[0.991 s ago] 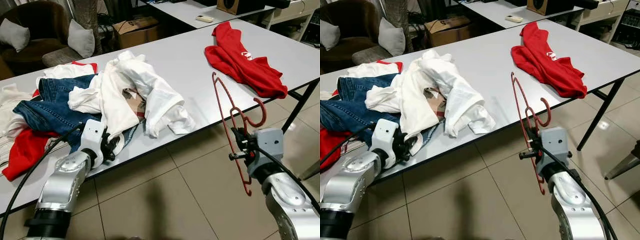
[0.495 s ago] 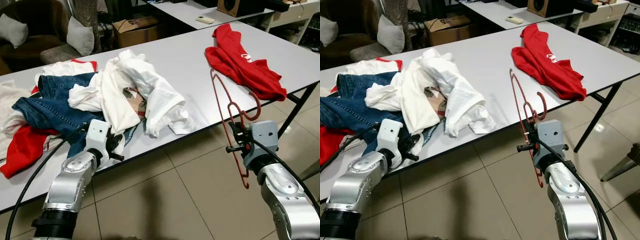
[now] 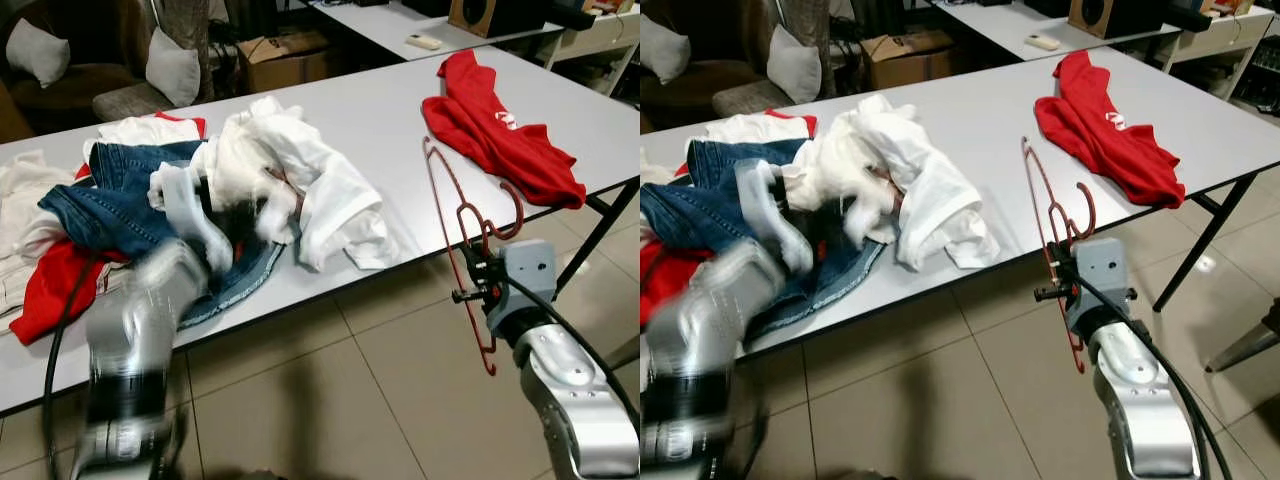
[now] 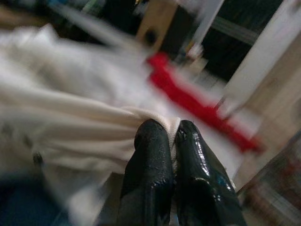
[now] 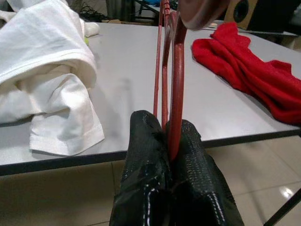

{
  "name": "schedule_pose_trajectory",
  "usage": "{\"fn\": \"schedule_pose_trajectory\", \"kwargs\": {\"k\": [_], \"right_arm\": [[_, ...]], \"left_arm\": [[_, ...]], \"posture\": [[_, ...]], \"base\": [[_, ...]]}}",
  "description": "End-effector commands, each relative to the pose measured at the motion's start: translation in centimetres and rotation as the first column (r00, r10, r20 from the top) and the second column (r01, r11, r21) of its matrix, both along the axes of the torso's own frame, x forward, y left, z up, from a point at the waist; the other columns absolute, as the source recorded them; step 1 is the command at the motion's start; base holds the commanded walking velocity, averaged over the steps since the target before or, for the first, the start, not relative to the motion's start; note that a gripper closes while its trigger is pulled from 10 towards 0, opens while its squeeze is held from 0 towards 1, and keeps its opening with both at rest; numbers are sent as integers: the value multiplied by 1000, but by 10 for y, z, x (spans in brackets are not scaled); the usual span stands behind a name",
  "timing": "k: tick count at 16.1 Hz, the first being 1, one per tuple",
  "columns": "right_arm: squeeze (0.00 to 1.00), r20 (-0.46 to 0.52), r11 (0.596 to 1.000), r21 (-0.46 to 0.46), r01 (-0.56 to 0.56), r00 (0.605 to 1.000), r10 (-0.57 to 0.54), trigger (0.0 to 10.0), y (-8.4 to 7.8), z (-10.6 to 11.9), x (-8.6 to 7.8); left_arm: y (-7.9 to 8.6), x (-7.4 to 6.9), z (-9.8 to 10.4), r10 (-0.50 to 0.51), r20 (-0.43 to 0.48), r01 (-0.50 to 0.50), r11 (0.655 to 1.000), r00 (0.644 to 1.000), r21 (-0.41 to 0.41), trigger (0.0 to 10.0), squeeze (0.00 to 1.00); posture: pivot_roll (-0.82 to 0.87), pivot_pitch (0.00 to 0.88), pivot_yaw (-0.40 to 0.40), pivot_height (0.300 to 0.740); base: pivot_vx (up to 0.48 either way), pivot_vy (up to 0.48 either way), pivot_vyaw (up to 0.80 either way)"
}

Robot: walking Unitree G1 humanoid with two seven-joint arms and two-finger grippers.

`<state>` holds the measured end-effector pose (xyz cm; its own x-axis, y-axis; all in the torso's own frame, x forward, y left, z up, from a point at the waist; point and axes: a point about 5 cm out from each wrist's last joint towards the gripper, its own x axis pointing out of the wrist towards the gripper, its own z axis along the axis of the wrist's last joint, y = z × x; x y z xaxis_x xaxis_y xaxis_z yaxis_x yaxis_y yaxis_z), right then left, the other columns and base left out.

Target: Hang hanger

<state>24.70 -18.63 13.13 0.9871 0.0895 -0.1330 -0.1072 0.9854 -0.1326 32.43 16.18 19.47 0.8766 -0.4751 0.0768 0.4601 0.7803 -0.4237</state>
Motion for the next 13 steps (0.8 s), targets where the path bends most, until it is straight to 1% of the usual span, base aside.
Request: {"fn": "schedule_pose_trajectory", "kwargs": {"k": [1,3,4,5,6,7,8,9,10,11,12,13], "right_arm": [[0,16,1000,8,13,1000,-13,10000,-1,1,-1],[0,18,1000,15,26,999,-26,10000,-2,0,-4],[0,20,999,18,33,999,-34,10000,-2,0,-4],[0,26,999,21,34,999,-35,10000,-2,1,-3],[0,36,999,26,33,999,-34,10000,-2,3,-2],[0,43,999,32,32,998,-34,10000,-1,5,-1],[0,47,999,35,32,998,-34,10000,-1,5,-1],[0,54,999,45,26,998,-29,10000,1,5,-2],[0,53,999,48,25,998,-28,10000,2,5,-2],[0,45,999,49,24,999,-26,10000,4,2,-3],[0,40,998,52,23,999,-25,10000,5,1,-3],[0,38,998,52,21,999,-23,10000,6,1,-3]], "left_arm": [[5,2,31,0,88,6,998,996,-64,0,0],[11,1,62,-10,168,37,987,986,-157,0,0],[13,-1,75,-29,200,67,980,979,-186,0,0],[14,-2,94,-47,250,108,966,967,-236,0,0],[16,-3,116,-33,326,133,948,945,-289,0,0],[19,-4,131,-4,383,137,937,924,-321,0,0],[22,-5,141,25,415,133,928,910,-349,0,0],[37,-4,166,168,476,40,917,863,-396,0,0],[39,-3,169,184,489,4,934,853,-358,0,0],[34,0,164,154,477,-43,971,865,-236,0,0],[25,7,150,121,424,-77,990,897,-118,0,0],[17,19,128,129,361,-156,987,924,46,0,0]], "posture": [[-130,0,89,740],[-132,0,99,740],[-132,0,101,740],[-132,0,103,740],[-129,0,101,740],[-126,0,101,740],[-126,0,102,740],[-118,0,103,740],[-118,0,103,740],[-116,0,103,740],[-113,0,106,740],[-112,0,106,740]], "base": [[0,0,0],[0,0,0],[0,0,0],[0,0,0],[0,0,0],[0,0,0],[0,0,0],[0,0,0],[0,0,0],[0,0,0],[0,0,0],[0,0,0]]}}
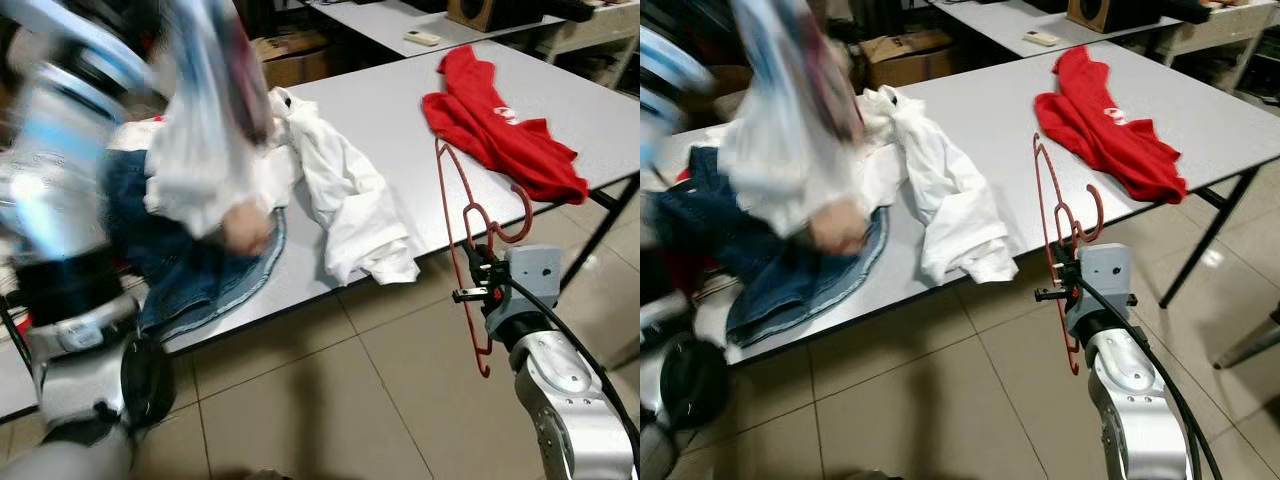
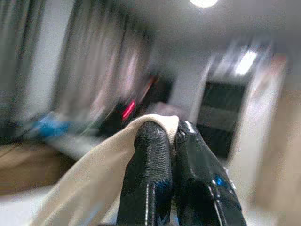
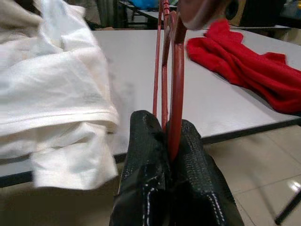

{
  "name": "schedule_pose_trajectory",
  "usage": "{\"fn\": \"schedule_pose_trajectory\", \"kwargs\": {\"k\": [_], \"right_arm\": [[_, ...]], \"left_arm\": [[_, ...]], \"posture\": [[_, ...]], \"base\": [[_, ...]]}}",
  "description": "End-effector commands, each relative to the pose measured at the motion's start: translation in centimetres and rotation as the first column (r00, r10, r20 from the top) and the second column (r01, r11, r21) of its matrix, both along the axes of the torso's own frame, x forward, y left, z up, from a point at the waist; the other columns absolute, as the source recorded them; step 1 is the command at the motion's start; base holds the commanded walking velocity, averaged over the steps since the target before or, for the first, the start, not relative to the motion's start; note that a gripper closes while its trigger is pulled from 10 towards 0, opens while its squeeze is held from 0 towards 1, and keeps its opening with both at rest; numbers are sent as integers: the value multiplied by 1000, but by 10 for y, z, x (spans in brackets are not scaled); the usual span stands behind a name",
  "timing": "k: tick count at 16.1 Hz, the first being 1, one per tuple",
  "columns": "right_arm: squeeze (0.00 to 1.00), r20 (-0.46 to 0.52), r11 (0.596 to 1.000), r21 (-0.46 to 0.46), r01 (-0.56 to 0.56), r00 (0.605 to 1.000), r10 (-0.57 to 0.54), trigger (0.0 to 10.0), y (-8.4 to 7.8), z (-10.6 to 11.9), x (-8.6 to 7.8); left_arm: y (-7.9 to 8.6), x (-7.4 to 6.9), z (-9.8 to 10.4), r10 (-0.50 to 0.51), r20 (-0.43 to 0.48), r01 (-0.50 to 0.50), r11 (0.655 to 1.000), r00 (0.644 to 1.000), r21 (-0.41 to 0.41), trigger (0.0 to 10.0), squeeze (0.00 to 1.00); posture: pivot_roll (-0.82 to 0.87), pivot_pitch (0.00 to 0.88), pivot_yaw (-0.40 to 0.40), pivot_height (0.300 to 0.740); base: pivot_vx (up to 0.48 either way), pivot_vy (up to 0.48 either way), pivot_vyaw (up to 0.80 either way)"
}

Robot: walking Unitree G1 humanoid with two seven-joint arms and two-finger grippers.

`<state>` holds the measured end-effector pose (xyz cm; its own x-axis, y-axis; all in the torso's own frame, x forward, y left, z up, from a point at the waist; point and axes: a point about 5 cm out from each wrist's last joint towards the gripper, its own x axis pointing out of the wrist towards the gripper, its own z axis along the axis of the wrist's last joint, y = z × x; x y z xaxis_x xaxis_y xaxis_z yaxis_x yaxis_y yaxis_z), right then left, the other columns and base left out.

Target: Hang hanger

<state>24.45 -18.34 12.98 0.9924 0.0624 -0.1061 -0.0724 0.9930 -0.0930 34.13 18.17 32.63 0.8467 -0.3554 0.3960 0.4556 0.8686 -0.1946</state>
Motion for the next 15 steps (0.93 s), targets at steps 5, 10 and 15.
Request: {"fn": "schedule_pose_trajectory", "kwargs": {"k": [5,10,15], "right_arm": [[0,7,1000,10,-3,1000,3,10000,3,1,2],[0,9,999,30,35,999,-36,10000,2,1,-5],[0,11,999,48,7,1000,-8,10000,3,2,-4]], "left_arm": [[-73,40,-120,-10,-278,154,852,960,501,0,0],[-100,32,-180,-41,-489,315,811,871,493,10000,1000],[-72,29,-150,-132,-365,341,725,922,598,10000,1000]], "posture": [[-116,0,103,740],[-166,0,147,740],[-136,0,127,740]], "base": [[0,0,0],[0,0,0],[0,0,0]]}}
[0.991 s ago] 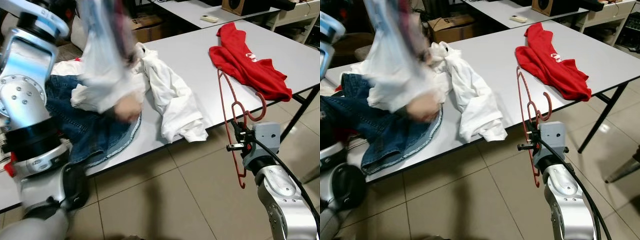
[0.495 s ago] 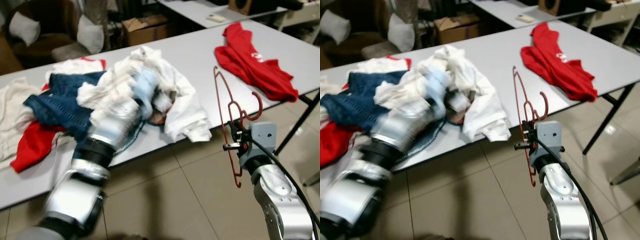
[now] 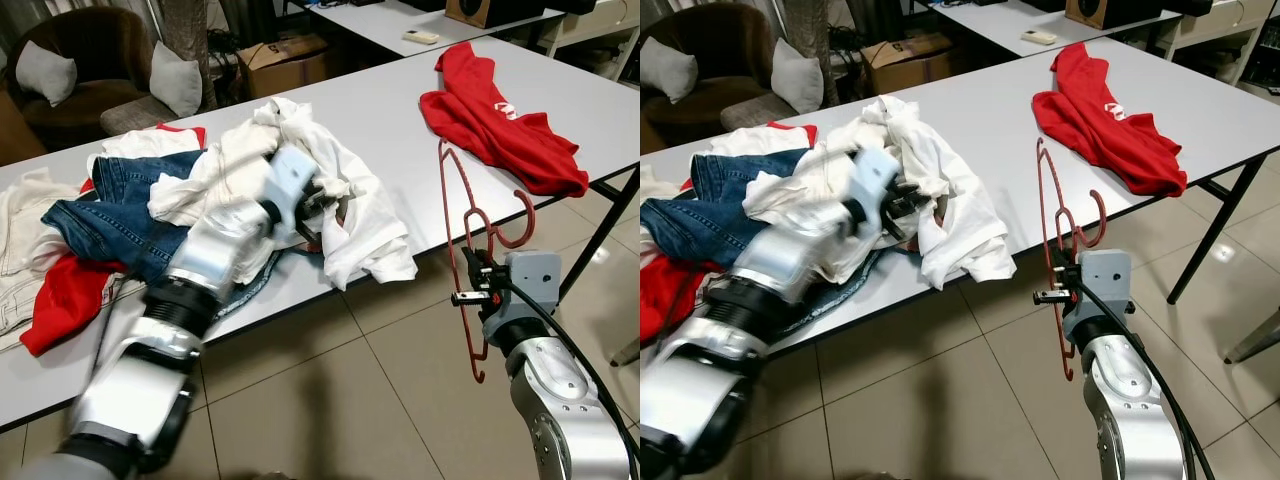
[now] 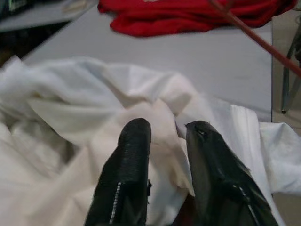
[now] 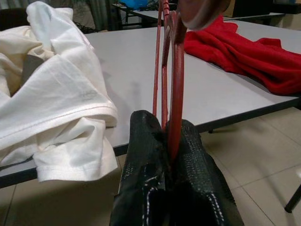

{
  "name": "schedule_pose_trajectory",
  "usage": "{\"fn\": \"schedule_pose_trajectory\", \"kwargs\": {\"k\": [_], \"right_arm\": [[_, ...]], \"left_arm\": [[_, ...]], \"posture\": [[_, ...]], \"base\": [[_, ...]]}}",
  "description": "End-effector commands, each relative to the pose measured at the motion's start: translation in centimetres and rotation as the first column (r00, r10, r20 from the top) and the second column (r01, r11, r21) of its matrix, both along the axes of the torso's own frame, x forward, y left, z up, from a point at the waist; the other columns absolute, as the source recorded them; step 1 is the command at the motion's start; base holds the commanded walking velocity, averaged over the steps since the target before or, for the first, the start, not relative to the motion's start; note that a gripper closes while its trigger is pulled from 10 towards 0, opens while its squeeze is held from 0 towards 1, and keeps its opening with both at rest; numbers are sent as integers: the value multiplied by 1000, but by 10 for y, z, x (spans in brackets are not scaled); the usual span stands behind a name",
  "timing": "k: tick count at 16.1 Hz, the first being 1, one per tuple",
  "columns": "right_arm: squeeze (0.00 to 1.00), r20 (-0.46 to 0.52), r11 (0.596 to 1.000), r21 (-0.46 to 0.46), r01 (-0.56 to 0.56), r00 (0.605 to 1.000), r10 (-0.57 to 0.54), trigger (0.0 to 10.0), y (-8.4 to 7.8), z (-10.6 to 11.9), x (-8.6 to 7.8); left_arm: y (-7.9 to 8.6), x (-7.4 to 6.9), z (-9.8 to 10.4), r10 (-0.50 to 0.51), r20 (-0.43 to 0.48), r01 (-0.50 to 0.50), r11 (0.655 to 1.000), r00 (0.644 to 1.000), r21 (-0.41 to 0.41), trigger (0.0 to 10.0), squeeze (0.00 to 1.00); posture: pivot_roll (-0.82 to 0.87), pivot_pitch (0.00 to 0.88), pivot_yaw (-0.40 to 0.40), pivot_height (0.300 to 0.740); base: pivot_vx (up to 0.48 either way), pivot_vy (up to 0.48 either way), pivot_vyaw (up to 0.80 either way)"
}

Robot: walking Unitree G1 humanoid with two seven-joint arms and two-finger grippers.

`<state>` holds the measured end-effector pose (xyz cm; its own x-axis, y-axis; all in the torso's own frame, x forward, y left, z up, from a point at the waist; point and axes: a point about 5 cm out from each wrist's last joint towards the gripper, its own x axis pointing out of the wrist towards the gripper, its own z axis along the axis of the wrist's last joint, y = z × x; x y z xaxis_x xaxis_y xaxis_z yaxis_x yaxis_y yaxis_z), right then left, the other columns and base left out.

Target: Hang hanger

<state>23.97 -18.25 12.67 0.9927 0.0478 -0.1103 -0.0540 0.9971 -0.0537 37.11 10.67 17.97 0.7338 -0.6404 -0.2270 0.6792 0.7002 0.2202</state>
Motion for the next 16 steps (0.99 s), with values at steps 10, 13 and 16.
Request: {"fn": "schedule_pose_trajectory", "kwargs": {"k": [10,13,16], "right_arm": [[0,5,999,14,-29,1000,29,10000,3,3,-2],[0,7,999,13,-34,999,34,10000,4,4,-1],[0,5,999,14,-33,999,33,10000,4,3,-3]], "left_arm": [[66,-62,-63,116,-67,-71,878,991,474,10000,0],[74,-58,-70,181,79,-194,804,980,562,10000,0],[74,-61,-76,178,166,-242,758,970,605,10000,0]], "posture": [[-113,0,112,740],[-116,0,113,740],[-121,0,117,740]], "base": [[0,0,0],[0,0,0],[0,0,0]]}}
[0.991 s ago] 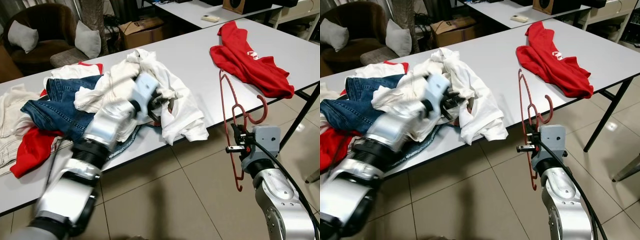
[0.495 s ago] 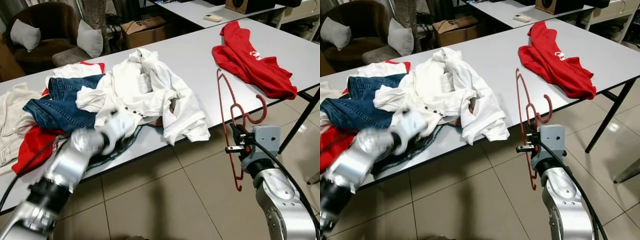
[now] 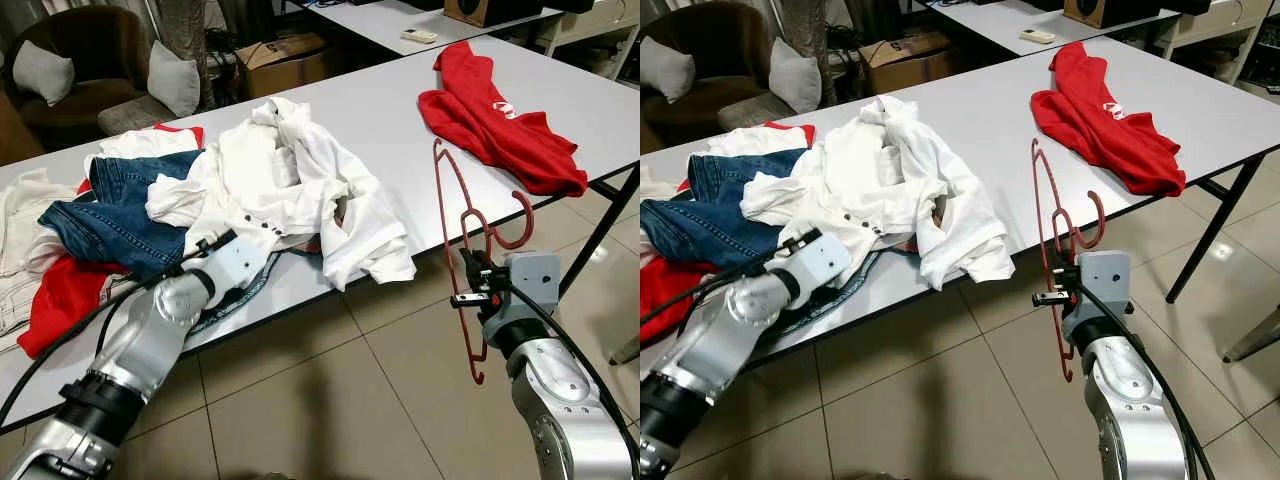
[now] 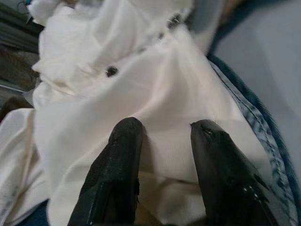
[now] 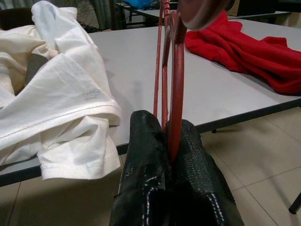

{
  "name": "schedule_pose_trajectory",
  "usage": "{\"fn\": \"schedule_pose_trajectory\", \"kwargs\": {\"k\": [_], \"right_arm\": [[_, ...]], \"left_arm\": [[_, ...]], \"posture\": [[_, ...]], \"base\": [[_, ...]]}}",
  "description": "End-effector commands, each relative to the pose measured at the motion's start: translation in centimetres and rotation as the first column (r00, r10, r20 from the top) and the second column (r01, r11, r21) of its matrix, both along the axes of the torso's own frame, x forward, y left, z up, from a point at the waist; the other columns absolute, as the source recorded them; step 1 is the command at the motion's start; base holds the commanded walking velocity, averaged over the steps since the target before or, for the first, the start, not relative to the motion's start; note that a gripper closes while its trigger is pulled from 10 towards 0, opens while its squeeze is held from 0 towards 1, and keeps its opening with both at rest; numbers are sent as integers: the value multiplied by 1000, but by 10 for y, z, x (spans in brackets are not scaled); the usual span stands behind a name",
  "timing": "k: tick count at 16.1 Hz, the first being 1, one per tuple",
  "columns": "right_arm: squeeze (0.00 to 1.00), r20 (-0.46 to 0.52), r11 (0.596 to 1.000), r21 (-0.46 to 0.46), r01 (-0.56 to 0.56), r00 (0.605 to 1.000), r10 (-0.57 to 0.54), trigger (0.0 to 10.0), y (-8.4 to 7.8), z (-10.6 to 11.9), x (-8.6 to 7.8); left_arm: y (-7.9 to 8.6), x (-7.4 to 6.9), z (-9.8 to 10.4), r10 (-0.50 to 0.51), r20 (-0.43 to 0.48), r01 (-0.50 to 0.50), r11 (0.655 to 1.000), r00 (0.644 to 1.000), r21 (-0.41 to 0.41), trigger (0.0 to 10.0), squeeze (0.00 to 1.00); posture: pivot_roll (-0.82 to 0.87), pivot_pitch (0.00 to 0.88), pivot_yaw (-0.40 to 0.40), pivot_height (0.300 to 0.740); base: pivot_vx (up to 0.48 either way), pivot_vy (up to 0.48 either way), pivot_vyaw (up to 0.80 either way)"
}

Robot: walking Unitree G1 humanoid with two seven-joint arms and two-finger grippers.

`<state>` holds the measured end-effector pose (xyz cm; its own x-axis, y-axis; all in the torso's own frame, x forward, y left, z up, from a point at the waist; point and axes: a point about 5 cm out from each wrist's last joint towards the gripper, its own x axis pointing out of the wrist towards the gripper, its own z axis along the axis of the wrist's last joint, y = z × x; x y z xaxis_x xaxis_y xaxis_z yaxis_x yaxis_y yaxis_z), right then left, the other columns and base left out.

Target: Hang hanger

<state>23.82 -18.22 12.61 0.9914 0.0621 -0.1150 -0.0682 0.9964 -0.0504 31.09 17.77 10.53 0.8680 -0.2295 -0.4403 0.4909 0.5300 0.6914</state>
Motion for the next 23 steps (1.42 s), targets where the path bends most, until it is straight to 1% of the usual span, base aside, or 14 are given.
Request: {"fn": "schedule_pose_trajectory", "kwargs": {"k": [1,2,3,4,5,8,10,11,13,17,18,19,20,23], "right_arm": [[0,10,1000,11,-19,1000,18,10000,4,3,-2],[0,10,1000,11,-17,1000,17,10000,3,3,-2],[0,9,1000,11,-14,1000,14,10000,3,4,-2],[0,9,1000,11,-14,1000,14,10000,3,4,-2],[0,8,1000,10,-14,1000,14,10000,3,3,-2],[0,7,1000,10,-13,1000,13,10000,3,4,-3],[0,9,1000,11,-8,1000,8,10000,3,4,-2],[0,9,1000,11,-6,1000,6,10000,3,4,-2],[0,11,1000,10,-1,1000,1,10000,2,4,-3],[0,13,1000,9,10,1000,-10,10000,0,5,-4],[0,13,1000,9,10,1000,-10,10000,0,5,-3],[0,13,1000,9,7,1000,-7,10000,0,5,-3],[0,12,1000,10,5,1000,-5,10000,0,5,-3],[0,11,1000,12,-3,1000,3,10000,2,5,-1]], "left_arm": [[1,-4,-5,-16,-23,16,1000,1000,15,10000,0],[-4,-10,-8,-41,-69,37,998,997,-57,10000,0],[-10,-16,-10,-62,-124,42,986,990,-160,10000,0],[-12,-17,-12,-65,-147,34,978,987,-204,10000,0],[-13,-17,-12,-73,-139,47,982,988,-182,10000,0],[-15,-16,-15,-80,-146,51,979,986,-196,10000,0],[-11,-10,-23,-86,-112,83,996,990,-30,10000,0],[-10,-8,-25,-82,-97,84,996,992,15,10000,0],[-7,-3,-27,-46,-54,49,997,997,65,10000,0],[2,3,-19,-8,21,5,994,1000,110,10000,0],[4,5,-15,-8,44,4,994,999,111,4784,0],[5,6,-8,-17,81,9,995,997,98,3176,0],[6,6,-6,-17,89,9,996,996,92,0,0],[7,4,-3,-30,76,23,996,997,90,0,0]], "posture": [[-121,0,118,740],[-123,0,119,740],[-121,0,119,740],[-119,0,118,740],[-120,0,118,740],[-121,0,120,740],[-124,0,123,740],[-126,0,126,740],[-133,0,130,740],[-133,0,130,740],[-131,0,128,740],[-125,0,123,740],[-125,0,123,740],[-116,0,118,740]], "base": [[0,0,0],[0,0,0],[0,0,0],[0,0,0],[0,0,0],[0,0,0],[0,0,0],[0,0,0],[0,0,0],[0,0,0],[0,0,0],[0,0,0],[0,0,0],[0,0,0]]}}
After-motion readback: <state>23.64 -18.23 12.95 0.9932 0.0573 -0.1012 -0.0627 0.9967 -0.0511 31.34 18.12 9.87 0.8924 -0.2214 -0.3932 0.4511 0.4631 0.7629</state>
